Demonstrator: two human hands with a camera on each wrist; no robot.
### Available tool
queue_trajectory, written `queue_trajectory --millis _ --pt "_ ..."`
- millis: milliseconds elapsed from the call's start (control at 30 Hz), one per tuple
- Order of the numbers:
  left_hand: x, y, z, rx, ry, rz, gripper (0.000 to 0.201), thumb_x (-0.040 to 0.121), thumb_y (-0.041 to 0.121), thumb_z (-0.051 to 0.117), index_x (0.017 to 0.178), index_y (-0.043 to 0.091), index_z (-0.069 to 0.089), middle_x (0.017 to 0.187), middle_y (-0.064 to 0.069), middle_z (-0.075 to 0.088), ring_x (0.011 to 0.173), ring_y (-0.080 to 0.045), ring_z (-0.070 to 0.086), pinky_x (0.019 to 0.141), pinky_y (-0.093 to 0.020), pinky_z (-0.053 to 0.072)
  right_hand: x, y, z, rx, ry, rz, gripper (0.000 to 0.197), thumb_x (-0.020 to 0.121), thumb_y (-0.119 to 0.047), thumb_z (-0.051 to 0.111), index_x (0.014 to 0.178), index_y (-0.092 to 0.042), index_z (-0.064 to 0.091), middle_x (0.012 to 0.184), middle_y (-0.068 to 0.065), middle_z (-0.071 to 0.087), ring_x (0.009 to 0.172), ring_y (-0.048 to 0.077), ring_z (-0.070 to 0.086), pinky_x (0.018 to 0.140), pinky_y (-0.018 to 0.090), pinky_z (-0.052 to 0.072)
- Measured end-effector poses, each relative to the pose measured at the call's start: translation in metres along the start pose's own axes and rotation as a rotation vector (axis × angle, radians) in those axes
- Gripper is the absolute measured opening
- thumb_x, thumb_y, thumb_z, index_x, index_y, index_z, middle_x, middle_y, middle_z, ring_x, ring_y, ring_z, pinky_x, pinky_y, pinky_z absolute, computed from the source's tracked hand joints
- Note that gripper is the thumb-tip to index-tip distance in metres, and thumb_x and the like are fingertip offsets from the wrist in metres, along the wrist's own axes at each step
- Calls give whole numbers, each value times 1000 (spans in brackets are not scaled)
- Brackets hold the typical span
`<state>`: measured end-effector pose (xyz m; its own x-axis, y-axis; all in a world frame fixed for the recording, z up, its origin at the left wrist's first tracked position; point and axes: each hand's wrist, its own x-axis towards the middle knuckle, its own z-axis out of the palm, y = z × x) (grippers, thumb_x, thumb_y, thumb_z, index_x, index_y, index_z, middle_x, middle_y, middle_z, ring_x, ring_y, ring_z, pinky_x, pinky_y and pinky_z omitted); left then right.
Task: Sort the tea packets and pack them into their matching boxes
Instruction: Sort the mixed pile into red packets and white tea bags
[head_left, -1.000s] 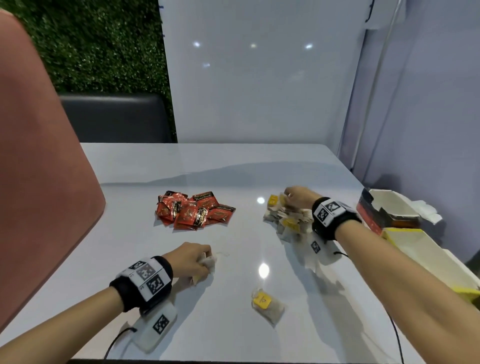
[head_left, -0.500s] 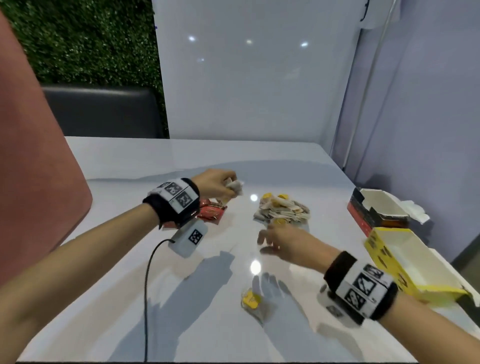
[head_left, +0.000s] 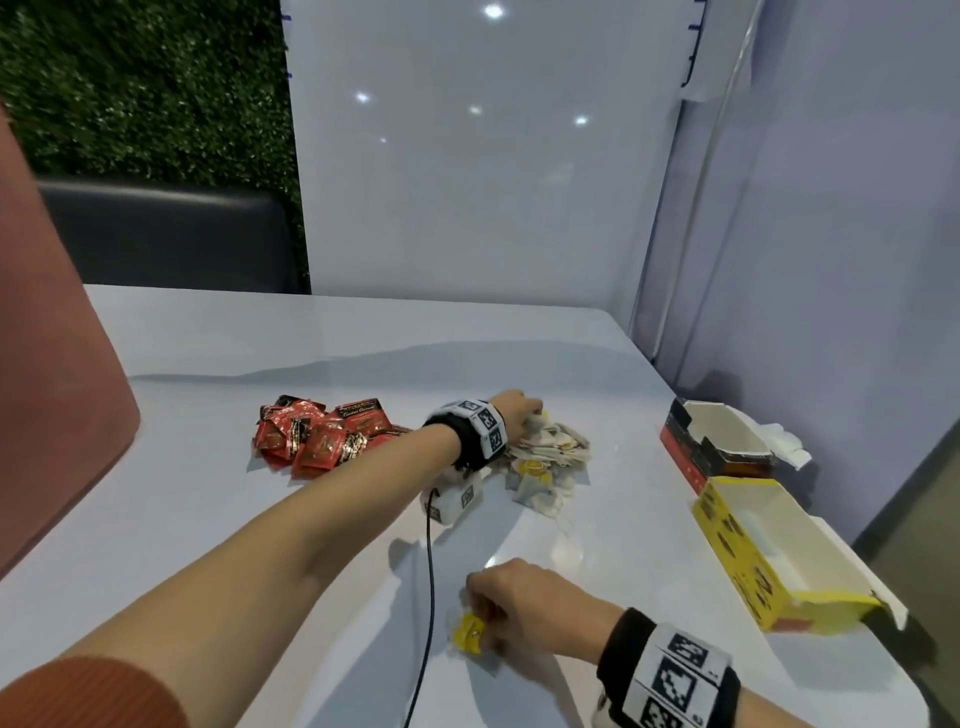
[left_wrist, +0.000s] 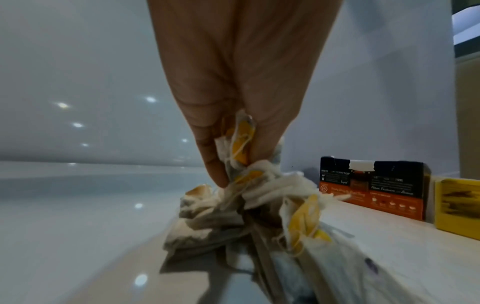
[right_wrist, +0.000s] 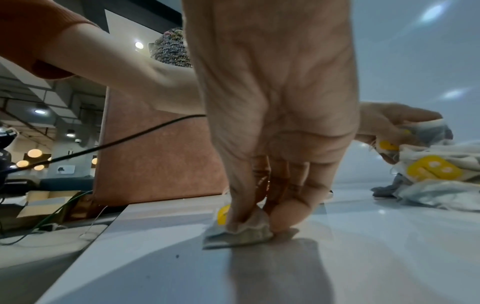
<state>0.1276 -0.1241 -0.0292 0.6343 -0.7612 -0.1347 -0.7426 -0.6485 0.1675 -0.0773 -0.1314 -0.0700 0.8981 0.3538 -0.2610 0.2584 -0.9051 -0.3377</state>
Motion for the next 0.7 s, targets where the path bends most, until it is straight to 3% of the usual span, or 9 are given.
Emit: queue_trajectory --millis 67,167,300,467,533,600,667,700 --pt "-1 -4 4 -61 -7 -9 34 95 14 43 128 3 44 124 -25 46 111 -39 51 90 -37 40 -2 5 -4 77 -4 10 13 80 -4 58 84 -15 53 83 5 53 75 22 46 59 26 36" --pt "-17 -13 -7 -182 40 15 43 94 23 50 135 11 41 129 -21 47 116 -35 51 95 -36 39 -7 21 -31 96 33 64 11 77 -4 63 84 -11 58 80 1 54 71 17 48 64 26 40" --pt "-59 -39 -32 -437 170 45 59 90 25 59 142 20 31 139 -16 42 125 -28 48 97 -32 41 -6 57 -86 184 288 205 33 76 3 65 65 -22 47 66 -5 52 48 5 49 49 16 42" --pt "-125 -81 -50 -488 208 -7 55 91 23 57 141 24 33 135 -6 48 123 -18 49 98 -27 40 28 93 -125 337 582 353 20 78 8 61 76 -10 53 71 12 61 37 -1 53 41 9 41" --pt "-152 -102 -54 -476 206 -72 54 91 25 56 140 26 33 135 -3 49 124 -16 48 98 -26 39 46 105 -127 403 658 392 17 79 9 61 81 -7 54 75 16 63 43 8 57 41 10 43" --pt "-178 -125 -55 -475 189 -167 58 89 27 57 140 28 31 138 -4 46 127 -17 45 98 -28 40 62 114 -124 481 701 436 16 79 10 60 84 -5 55 81 18 62 42 11 58 39 10 45" --pt "-199 -148 -51 -458 152 -284 66 86 31 60 143 27 26 141 -7 43 128 -20 44 100 -31 39 76 123 -118 500 685 478 17 79 11 61 84 -5 54 86 20 61 37 5 57 38 12 46" --pt "-208 -160 -48 -445 127 -342 71 85 33 62 144 27 23 142 -8 42 129 -22 44 102 -33 37 81 126 -115 477 654 503 17 79 9 61 83 -5 54 89 21 61 44 9 61 41 15 49"
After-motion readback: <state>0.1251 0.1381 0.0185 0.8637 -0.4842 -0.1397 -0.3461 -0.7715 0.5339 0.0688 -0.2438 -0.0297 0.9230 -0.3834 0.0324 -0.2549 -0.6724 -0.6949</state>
